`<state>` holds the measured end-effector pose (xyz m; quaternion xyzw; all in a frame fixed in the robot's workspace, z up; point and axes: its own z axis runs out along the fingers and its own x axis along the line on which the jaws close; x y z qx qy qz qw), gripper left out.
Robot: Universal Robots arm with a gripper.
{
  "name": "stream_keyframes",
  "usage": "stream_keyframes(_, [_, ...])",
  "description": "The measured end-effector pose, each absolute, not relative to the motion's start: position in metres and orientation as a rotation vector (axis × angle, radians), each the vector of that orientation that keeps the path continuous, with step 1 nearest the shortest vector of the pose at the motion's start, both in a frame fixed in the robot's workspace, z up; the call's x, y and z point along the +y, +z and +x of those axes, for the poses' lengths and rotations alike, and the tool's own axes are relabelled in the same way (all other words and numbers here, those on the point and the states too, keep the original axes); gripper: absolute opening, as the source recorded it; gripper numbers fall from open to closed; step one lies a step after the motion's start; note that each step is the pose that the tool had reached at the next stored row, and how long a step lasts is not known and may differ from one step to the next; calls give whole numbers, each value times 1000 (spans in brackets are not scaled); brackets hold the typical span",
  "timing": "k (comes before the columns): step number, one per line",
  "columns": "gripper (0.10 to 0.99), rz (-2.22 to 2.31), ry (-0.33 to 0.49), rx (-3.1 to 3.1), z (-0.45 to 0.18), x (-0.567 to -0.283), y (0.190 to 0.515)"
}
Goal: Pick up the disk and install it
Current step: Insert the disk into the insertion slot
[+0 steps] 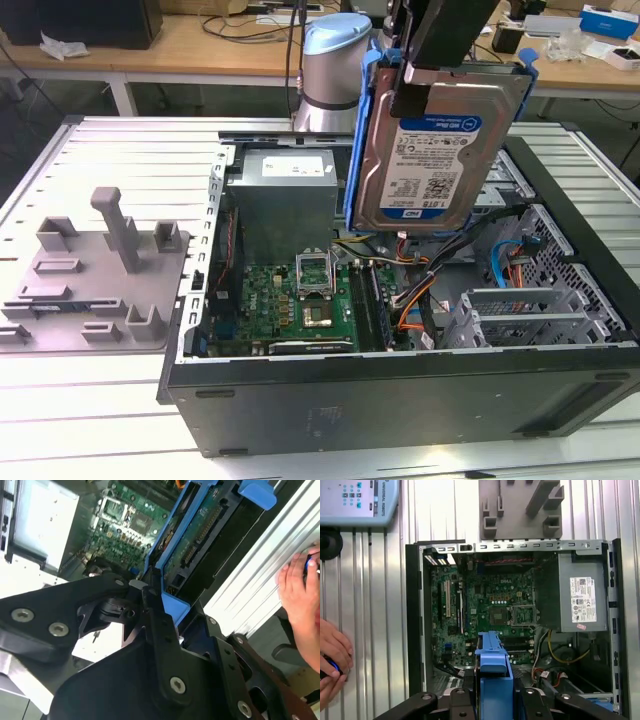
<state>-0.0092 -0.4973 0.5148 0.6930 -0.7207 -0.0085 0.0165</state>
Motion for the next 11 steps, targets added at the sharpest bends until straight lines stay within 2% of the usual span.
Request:
stream_keyframes(6, [365, 2155, -26, -2241, -9, -498, 515])
stream_keyframes(11, [365, 2155, -26, -2241, -8, -509, 514])
